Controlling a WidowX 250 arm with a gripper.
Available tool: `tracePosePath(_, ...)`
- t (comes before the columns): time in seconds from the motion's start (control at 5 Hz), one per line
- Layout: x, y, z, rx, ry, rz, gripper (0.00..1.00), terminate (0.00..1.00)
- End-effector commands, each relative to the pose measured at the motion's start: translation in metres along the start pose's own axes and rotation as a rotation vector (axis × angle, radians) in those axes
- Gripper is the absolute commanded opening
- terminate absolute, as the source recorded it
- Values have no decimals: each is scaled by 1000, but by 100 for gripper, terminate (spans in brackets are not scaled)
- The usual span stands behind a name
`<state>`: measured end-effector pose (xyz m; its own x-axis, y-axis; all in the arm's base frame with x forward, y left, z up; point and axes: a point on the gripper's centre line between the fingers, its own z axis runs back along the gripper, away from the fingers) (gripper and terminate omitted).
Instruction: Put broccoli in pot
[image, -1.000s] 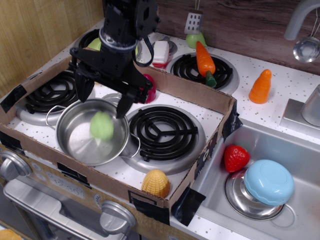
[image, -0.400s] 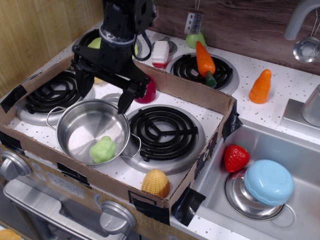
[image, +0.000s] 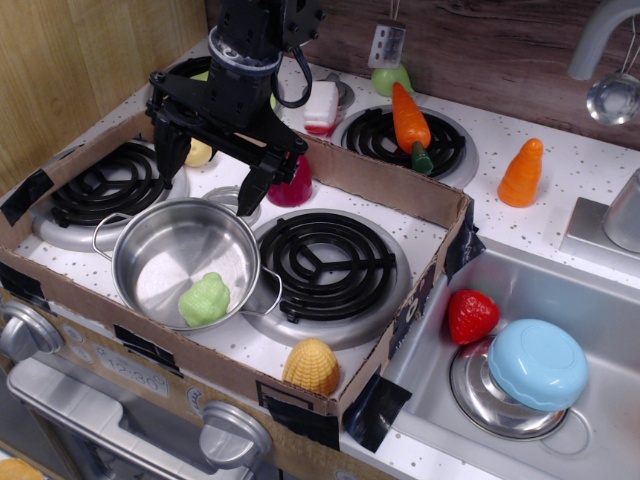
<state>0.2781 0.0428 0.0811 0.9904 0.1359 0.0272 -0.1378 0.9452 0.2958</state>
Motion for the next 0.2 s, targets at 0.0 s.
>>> tracePosePath(0.0,11,0,29,19,-83,-15,100,100)
